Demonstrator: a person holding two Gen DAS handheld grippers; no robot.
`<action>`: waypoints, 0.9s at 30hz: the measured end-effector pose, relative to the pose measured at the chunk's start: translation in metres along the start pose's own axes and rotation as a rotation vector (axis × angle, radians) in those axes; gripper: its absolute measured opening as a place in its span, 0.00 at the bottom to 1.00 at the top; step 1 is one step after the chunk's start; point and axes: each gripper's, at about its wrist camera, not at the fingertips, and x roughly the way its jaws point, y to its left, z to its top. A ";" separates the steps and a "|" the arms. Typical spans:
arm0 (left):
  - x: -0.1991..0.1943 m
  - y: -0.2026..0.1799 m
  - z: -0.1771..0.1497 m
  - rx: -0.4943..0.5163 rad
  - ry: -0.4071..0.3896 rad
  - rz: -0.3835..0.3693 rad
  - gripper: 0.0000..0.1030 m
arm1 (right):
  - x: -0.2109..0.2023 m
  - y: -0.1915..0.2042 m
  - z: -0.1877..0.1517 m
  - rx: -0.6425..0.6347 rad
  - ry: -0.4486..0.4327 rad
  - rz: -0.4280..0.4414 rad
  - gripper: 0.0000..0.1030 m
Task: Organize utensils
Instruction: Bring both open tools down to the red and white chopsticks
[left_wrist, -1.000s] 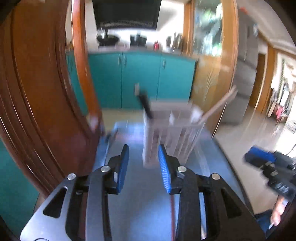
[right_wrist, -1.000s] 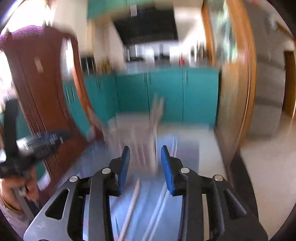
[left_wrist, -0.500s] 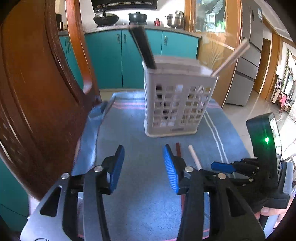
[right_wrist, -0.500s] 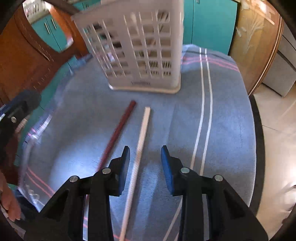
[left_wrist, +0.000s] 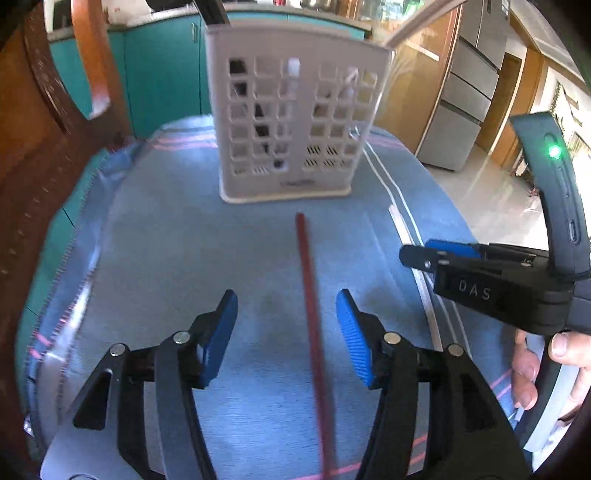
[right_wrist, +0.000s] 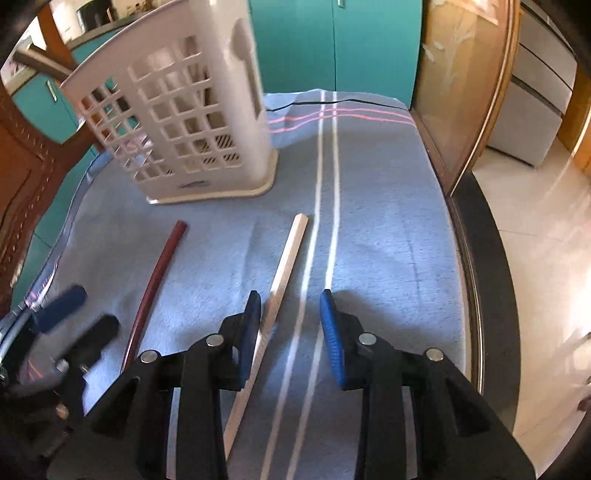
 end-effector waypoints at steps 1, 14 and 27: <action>0.004 -0.001 0.000 -0.003 0.013 -0.006 0.55 | 0.000 -0.001 0.000 -0.001 -0.004 0.000 0.32; 0.021 -0.004 -0.002 0.000 0.051 0.109 0.24 | -0.008 0.022 -0.013 -0.072 -0.027 0.001 0.20; 0.011 0.011 -0.007 -0.042 0.066 0.123 0.14 | -0.019 0.046 -0.025 -0.100 -0.014 0.052 0.12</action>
